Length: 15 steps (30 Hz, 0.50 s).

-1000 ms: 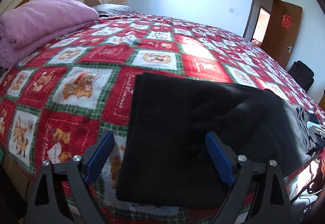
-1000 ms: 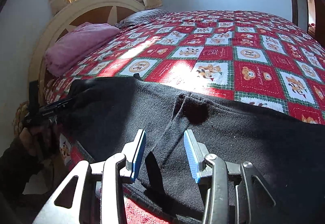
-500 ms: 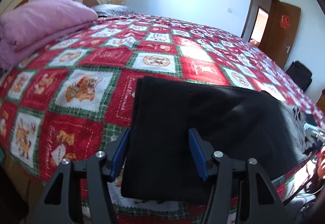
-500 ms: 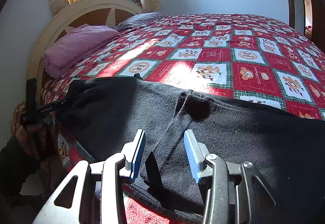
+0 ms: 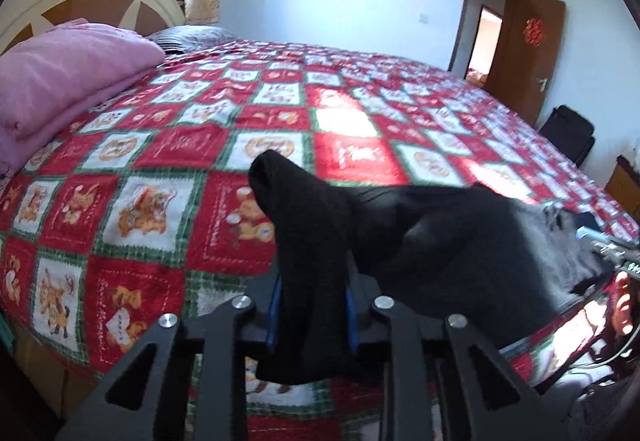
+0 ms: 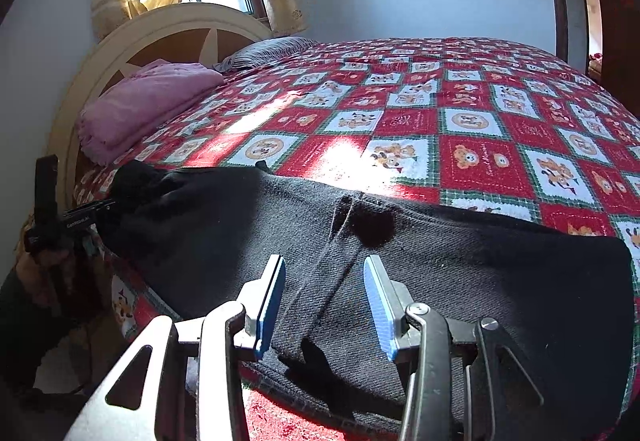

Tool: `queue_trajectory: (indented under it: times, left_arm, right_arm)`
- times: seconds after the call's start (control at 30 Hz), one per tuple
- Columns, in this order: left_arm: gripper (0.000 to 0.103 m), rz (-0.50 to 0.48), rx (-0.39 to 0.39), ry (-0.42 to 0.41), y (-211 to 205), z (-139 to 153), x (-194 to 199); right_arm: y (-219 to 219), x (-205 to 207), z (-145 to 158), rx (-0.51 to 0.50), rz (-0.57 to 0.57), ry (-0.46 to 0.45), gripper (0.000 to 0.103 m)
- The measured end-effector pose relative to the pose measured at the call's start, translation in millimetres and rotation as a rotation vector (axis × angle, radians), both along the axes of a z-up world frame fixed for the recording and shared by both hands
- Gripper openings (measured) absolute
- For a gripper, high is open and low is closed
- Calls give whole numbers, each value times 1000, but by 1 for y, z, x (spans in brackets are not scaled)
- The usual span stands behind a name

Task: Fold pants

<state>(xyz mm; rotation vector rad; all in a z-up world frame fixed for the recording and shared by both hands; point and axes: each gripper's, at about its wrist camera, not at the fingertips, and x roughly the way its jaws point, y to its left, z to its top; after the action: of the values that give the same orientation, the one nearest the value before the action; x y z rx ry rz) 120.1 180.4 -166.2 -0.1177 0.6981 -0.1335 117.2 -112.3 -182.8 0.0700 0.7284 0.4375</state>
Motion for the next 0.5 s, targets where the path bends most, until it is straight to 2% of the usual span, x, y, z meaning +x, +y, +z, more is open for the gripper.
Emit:
queue_trajectory:
  times: [0.1, 0.13, 0.17, 0.23, 0.27, 0.3, 0.33, 0.37, 0.4, 0.5]
  left_arm:
    - [26, 36, 13, 22, 5, -9, 5]
    - [31, 49, -5, 35, 10, -15, 7]
    - [45, 69, -23, 44, 15, -21, 8]
    - [57, 90, -64, 70, 23, -34, 10]
    - [57, 87, -96, 71, 26, -37, 10]
    - [56, 81, -123, 57, 29, -38, 7]
    - [49, 66, -129, 55, 30, -38, 7]
    - [32, 46, -131, 57, 30, -37, 6]
    - [24, 24, -153, 54, 31, -34, 6]
    - [22, -3, -172, 42, 30, -24, 3]
  right_arm:
    - [0, 1, -2, 3, -4, 11, 48]
    - [1, 1, -3, -1, -2, 12, 48]
    - [2, 0, -3, -4, 0, 10, 48]
    - [4, -1, -3, -7, 4, 5, 48]
    - [4, -2, -3, -10, 6, 6, 48]
    - [5, -2, -3, -12, 6, 6, 48]
    - [5, -2, -4, -14, 5, 7, 48]
    - [5, -2, -4, -13, 2, 9, 48]
    - [4, -1, -5, -12, 1, 11, 48]
    - [2, -1, -3, -10, -8, 7, 48]
